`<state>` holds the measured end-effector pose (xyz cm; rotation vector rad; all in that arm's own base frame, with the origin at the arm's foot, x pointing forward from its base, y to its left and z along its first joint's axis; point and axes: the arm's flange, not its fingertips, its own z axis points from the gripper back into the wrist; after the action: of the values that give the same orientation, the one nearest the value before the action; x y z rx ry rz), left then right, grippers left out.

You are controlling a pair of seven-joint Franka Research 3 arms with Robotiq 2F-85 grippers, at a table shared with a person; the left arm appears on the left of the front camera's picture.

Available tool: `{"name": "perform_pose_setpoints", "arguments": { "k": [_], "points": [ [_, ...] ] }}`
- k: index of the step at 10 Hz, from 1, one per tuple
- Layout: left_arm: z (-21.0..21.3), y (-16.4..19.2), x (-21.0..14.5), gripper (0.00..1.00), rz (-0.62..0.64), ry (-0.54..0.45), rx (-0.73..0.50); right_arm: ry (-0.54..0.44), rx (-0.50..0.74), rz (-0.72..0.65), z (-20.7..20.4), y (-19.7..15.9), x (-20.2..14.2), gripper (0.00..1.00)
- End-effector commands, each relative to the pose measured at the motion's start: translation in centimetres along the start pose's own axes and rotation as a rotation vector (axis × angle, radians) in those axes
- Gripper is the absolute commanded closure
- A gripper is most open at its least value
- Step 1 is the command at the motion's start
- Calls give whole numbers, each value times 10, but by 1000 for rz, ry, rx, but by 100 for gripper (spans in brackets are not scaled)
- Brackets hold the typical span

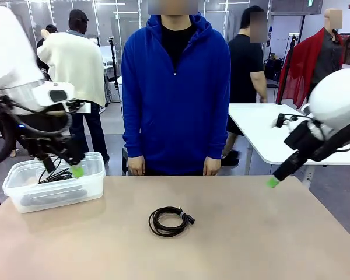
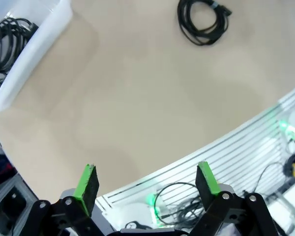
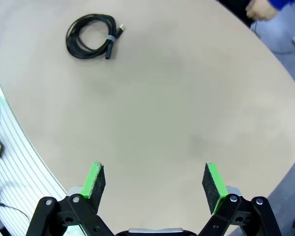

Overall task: Organize and store the cables.
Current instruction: Place the USB Extension Cable into the Organizing box.

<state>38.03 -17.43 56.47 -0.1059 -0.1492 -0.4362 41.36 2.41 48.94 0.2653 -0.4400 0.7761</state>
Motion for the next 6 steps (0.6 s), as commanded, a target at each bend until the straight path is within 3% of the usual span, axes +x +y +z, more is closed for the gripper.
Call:
{"name": "perform_pose_setpoints", "arguments": {
  "k": [1, 4, 6],
  "points": [
    [-12, -20, 25, 0, 39, 5, 57, -51, 30, 72, 20, -10, -22, 0],
    [-55, -48, 68, 0, 43, 18, 33, -132, 10, 68, 55, -11, -55, 0],
    [-62, -56, 78, 0, 12, 15, 17, -142, -9, 35, 66, -9, -65, 0]
  ]
}}
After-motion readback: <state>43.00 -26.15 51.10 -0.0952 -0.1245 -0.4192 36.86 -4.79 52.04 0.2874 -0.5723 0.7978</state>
